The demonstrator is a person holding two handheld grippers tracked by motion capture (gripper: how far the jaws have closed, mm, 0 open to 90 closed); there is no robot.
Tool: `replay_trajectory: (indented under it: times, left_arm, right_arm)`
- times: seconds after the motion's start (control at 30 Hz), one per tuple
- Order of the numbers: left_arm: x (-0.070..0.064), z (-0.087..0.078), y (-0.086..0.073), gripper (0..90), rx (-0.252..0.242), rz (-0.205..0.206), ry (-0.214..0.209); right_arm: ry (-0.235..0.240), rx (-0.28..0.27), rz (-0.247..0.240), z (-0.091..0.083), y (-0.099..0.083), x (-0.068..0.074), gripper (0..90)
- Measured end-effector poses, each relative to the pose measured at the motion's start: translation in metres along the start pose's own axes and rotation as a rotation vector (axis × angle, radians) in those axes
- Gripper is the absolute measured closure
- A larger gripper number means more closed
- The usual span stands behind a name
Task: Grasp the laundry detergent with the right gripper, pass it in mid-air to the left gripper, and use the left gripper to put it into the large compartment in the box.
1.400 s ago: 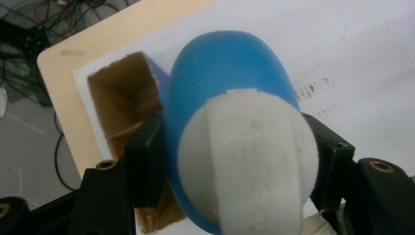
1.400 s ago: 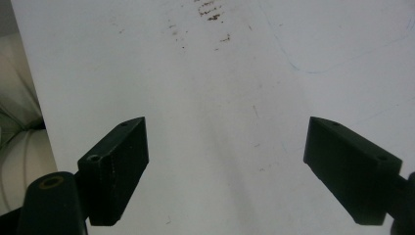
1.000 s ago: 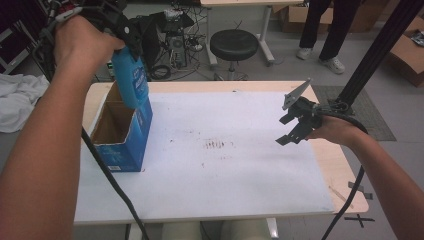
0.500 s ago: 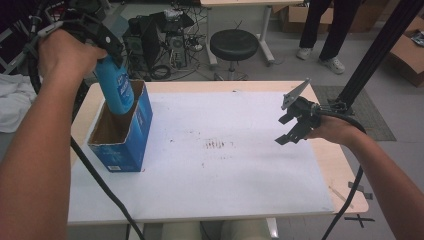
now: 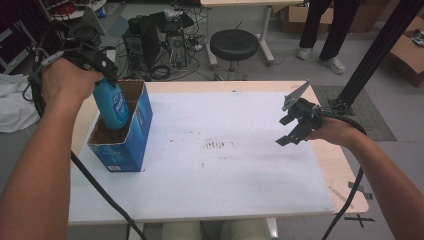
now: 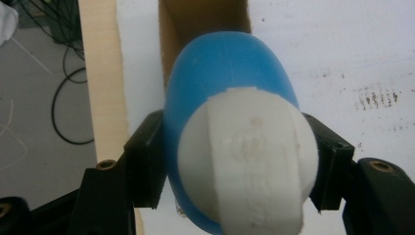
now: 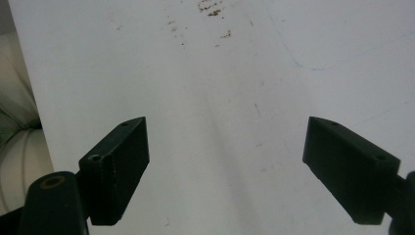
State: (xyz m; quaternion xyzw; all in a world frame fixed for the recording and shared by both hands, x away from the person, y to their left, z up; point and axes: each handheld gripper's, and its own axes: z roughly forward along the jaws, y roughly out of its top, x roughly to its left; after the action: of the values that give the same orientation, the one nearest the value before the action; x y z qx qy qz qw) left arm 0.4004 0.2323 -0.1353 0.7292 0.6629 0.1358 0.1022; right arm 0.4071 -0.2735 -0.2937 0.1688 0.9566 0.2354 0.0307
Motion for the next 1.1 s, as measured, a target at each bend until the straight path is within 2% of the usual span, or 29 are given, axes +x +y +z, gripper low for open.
replay_trajectory:
  times: [0.07,0.23,0.27,0.33,0.57,0.7,0.87,1.0,1.1]
  left_arm:
    - [0.001,0.004,-0.002,37.9,0.0,-0.003,-0.003]
    - [0.003,0.033,-0.013,38.0,0.022,0.001,-0.008]
    - [0.003,0.033,-0.013,37.9,0.022,0.001,-0.008]
    - [0.004,0.048,-0.018,37.9,0.025,0.0,-0.016]
    - [0.007,0.075,-0.027,38.0,0.039,-0.001,-0.018]
    - [0.007,0.084,-0.031,38.0,0.044,0.006,-0.021]
    - [0.009,0.101,-0.037,38.0,0.051,0.0,-0.027]
    - [0.01,0.109,-0.04,37.9,0.055,-0.006,-0.029]
    - [0.011,0.116,-0.042,38.0,0.065,0.004,-0.025]
  right_arm:
    - [0.002,0.001,-0.002,0.001,-0.001,0.0,17.2]
    - [0.002,-0.001,0.008,0.0,-0.004,0.0,17.2]
    - [0.002,-0.001,0.008,0.0,-0.004,0.0,17.2]
    - [0.002,0.0,0.004,0.0,-0.005,-0.001,17.2]
    - [0.005,0.004,0.016,0.002,-0.009,-0.001,17.4]
    - [0.006,0.004,0.017,0.003,-0.01,-0.001,17.5]
    - [0.01,0.006,0.019,0.004,-0.01,-0.001,17.6]
    - [0.011,0.009,0.021,0.005,-0.011,-0.002,17.7]
    - [0.012,0.01,0.022,0.006,-0.011,-0.002,17.7]
